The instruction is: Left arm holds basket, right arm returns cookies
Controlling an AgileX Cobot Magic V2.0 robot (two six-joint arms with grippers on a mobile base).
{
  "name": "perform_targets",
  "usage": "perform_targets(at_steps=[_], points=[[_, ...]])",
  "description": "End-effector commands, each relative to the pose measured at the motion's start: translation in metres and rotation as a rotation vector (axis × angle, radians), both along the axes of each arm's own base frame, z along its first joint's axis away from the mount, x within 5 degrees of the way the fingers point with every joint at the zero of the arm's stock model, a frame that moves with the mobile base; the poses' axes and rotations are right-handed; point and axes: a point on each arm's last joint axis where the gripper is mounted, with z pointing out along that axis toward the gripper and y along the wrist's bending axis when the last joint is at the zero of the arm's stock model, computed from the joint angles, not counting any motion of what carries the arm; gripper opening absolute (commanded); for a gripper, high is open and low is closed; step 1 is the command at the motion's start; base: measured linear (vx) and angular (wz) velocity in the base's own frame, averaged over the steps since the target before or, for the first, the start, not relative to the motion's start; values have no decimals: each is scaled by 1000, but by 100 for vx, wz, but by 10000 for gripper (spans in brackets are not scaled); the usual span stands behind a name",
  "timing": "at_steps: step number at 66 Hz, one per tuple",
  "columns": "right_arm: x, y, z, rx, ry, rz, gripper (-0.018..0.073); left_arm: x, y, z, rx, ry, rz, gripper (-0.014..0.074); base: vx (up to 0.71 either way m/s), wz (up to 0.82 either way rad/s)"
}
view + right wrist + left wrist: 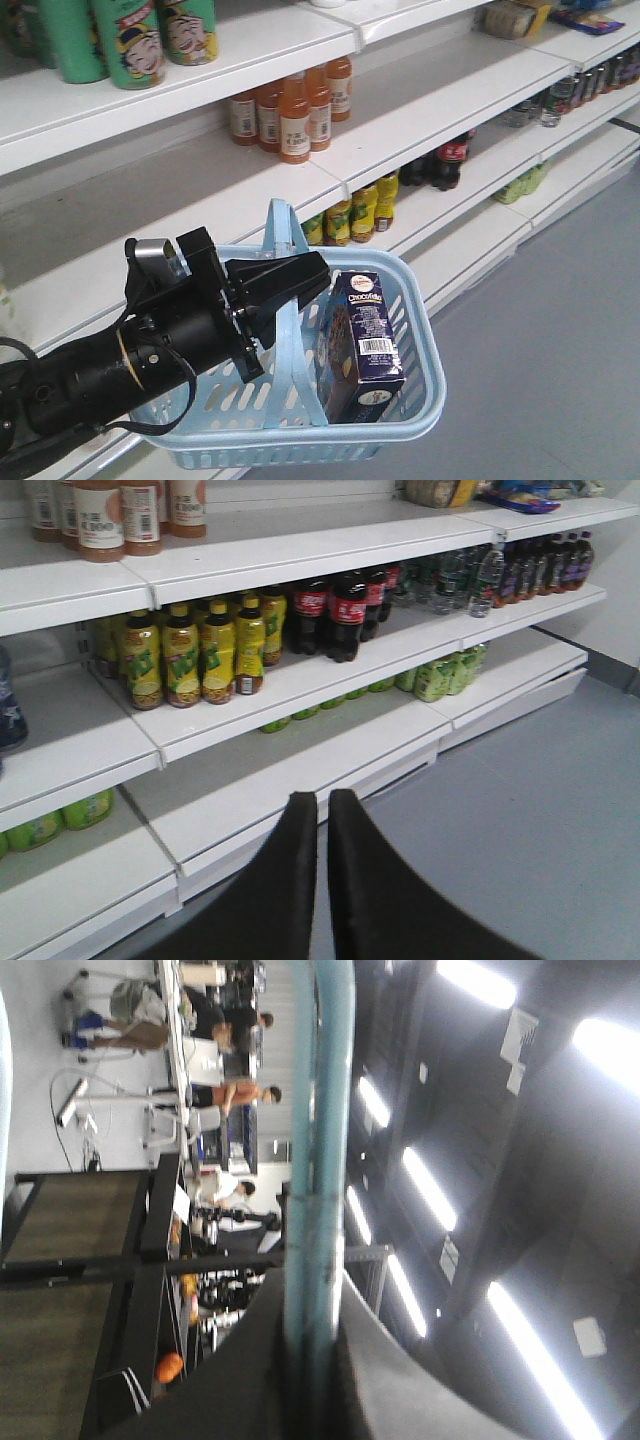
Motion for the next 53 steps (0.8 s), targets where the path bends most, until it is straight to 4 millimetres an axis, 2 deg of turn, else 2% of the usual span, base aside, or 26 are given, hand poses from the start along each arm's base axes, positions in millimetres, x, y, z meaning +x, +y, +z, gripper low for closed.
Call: perform_targets(at_steps=[1,53], points=[[1,-1,1,-20,-65,-5,4,-9,2,40,-259,-190,-64,-3,13,-52],[1,-1,1,-20,-65,-5,4,-9,2,40,-259,-190,-64,-3,13,-52]])
